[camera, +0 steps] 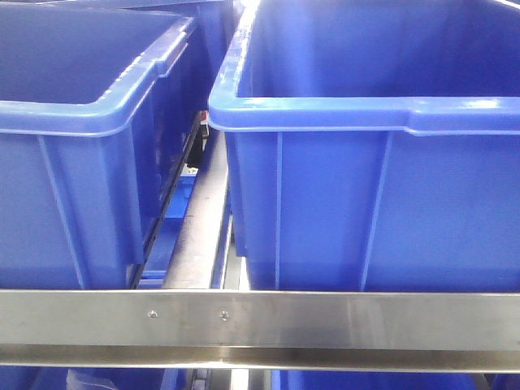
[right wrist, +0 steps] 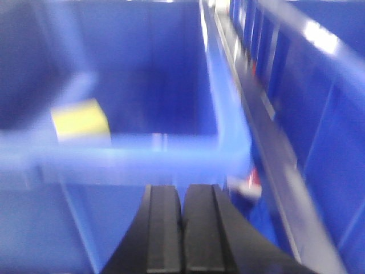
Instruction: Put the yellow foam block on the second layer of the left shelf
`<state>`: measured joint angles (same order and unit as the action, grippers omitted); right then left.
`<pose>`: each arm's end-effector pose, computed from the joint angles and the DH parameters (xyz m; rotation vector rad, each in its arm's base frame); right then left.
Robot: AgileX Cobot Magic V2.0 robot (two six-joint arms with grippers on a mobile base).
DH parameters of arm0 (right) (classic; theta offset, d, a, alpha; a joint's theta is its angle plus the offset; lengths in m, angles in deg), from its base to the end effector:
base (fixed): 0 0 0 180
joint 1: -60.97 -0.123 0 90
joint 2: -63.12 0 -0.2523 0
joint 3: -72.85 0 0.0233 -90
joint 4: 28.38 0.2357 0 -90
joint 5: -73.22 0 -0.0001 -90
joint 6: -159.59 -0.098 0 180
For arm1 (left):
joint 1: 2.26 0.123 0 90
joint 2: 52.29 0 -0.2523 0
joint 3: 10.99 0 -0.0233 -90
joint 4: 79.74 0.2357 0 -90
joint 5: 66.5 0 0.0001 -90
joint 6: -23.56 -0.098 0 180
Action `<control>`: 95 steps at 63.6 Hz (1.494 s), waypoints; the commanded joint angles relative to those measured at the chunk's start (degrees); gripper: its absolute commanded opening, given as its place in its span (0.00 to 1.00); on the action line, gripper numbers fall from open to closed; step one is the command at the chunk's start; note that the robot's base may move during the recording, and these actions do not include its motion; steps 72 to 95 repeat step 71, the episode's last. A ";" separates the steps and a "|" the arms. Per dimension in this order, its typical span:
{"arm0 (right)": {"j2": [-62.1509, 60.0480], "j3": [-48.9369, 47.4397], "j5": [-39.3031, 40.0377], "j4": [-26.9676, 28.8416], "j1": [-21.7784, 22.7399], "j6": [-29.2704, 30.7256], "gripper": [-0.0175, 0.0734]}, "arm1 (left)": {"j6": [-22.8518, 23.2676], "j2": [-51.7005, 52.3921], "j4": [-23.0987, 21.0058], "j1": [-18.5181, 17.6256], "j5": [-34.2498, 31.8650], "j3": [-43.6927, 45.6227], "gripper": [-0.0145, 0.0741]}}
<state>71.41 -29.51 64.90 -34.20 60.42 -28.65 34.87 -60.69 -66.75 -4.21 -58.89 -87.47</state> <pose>0.0815 -0.0007 0.1921 0.0389 1.6438 0.0283 0.0810 0.0002 0.2001 0.0264 1.6107 0.0188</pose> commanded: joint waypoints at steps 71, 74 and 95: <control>-1.13 -0.93 3.68 0.20 0.45 0.25 0.25 | 0.22 0.45 -0.18 -0.43 -5.04 -1.48 0.32; -1.13 -0.93 3.68 0.20 0.45 0.25 0.25 | 0.22 0.45 -0.18 -0.43 -5.04 -1.48 0.32; -1.13 -0.93 3.68 0.20 0.45 0.25 0.25 | 0.22 0.45 -0.18 -0.43 -5.04 -1.48 0.32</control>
